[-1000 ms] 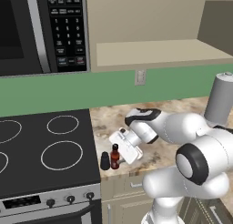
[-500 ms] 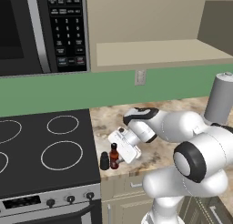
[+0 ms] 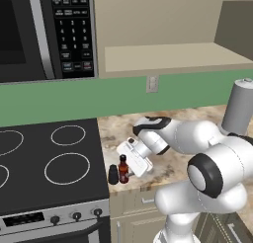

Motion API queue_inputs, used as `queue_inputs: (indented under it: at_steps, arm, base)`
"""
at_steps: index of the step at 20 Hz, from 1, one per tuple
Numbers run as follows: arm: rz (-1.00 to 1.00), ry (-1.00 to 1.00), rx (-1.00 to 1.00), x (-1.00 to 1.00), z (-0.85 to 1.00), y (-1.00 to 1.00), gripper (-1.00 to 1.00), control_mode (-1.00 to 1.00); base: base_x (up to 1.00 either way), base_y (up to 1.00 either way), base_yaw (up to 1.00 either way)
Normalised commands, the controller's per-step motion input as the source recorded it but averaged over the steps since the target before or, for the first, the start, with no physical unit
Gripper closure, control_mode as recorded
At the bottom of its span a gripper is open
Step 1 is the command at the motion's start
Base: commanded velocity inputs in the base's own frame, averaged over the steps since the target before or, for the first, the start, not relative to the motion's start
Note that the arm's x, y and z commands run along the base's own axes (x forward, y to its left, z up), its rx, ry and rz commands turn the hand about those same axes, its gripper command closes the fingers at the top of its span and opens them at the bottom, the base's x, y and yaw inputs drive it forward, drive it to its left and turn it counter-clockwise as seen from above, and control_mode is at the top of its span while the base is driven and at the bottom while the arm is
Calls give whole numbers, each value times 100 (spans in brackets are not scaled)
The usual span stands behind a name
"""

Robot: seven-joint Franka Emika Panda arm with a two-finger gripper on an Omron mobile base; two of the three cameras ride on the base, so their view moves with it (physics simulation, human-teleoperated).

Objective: Take 2 condiments from the cabinet and move them on the counter near the stove.Make sure the condiments are lined up with each other, next to each other.

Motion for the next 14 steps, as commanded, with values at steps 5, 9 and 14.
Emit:
queue_inputs:
  at_steps: [5, 9, 14]
  arm:
    - [0, -11, 0, -2, -6, 0, -100, -100]
    - [0, -13, 0, -4, 0, 0, -100, -100]
    - [0, -9, 0, -6, 0, 0, -100, -100]
  base:
    - [0, 0, 0]
    - [0, 0, 0]
    - [0, 0, 0]
